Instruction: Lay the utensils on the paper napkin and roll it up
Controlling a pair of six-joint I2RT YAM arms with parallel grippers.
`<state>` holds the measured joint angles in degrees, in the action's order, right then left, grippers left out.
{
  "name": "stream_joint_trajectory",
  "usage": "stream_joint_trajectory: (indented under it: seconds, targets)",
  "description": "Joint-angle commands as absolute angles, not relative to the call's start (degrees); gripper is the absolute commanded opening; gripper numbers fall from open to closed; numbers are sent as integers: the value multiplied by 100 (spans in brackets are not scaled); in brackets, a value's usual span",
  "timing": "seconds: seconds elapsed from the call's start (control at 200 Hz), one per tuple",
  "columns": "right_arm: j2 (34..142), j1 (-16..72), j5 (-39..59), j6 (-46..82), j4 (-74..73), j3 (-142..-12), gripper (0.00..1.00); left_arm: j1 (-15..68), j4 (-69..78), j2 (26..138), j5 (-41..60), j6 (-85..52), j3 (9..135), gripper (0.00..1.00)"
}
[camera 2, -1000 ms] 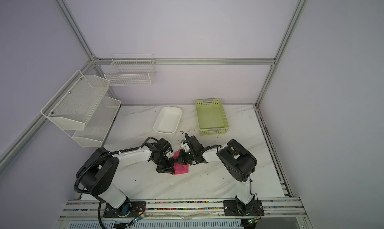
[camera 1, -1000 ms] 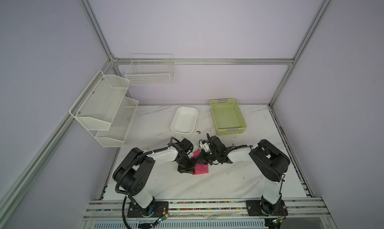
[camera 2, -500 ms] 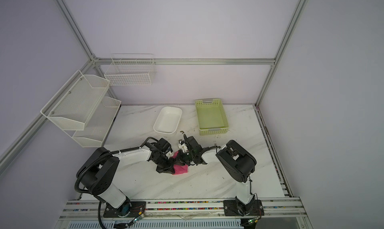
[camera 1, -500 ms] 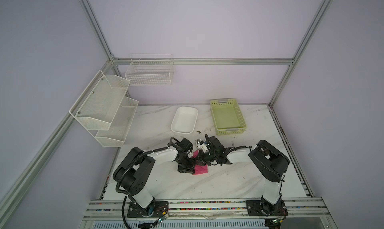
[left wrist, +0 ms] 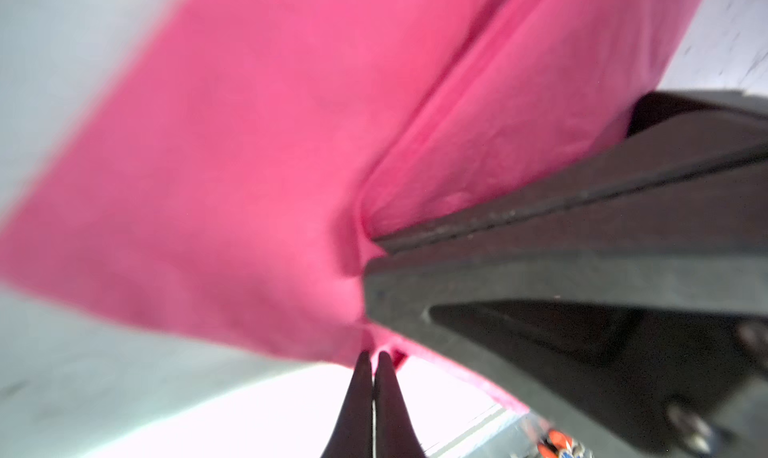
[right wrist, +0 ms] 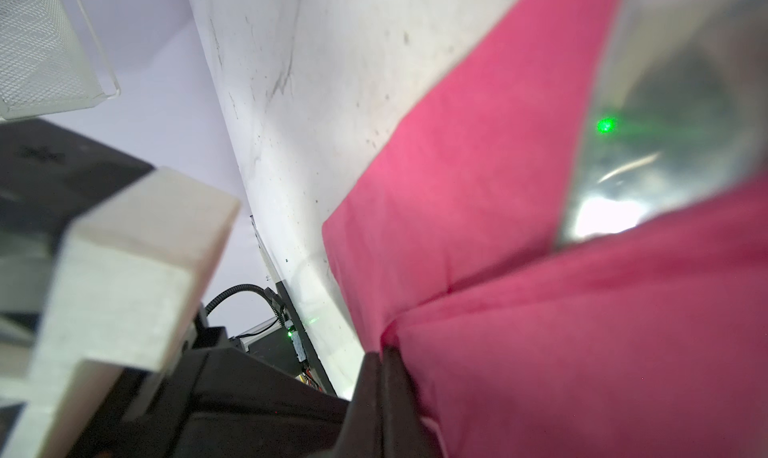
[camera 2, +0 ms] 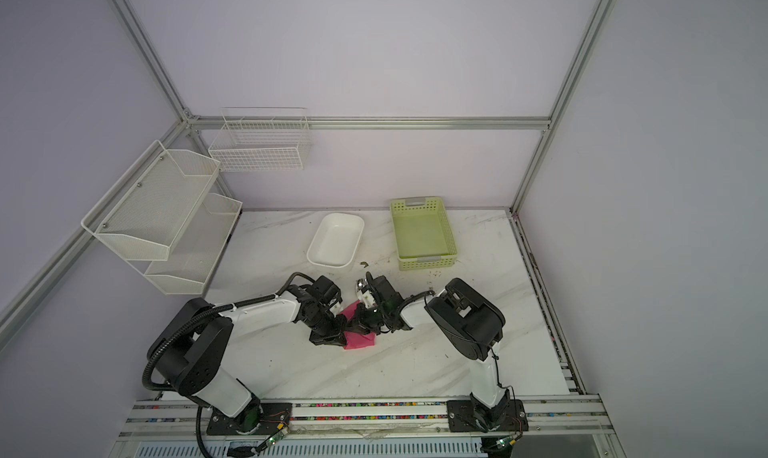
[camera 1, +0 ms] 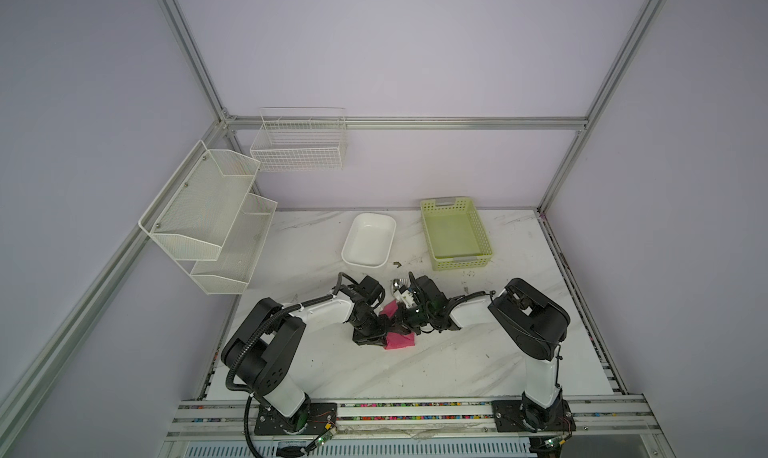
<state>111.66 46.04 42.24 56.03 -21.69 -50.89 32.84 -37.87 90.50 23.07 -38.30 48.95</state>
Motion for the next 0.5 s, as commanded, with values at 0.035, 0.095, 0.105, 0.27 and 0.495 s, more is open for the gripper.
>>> stream_joint_trajectory:
  seconds: [0.035, 0.095, 0.105, 0.27, 0.495]
  targets:
    - [11240, 4640, 4039, 5590, -2136, -5168, 3, 3037, -4038, 8595, 1986, -3794, 5002, 8]
    - [11233, 4637, 4032, 5597, -2127, -5160, 11, 2959, -4042, 8544, 2014, -3788, 5013, 8]
    - [11232, 4640, 4032, 5592, -2127, -5164, 12, 2944, -4036, 8543, 2020, -3781, 5017, 8]
    - [11232, 4640, 4043, 5582, -2127, -5168, 36, 2874, -4025, 8638, 2107, -3762, 5111, 10]
    - [11207, 4639, 4040, 5546, -2074, -5185, 42, 2848, -3917, 8701, 2144, -3859, 5212, 13]
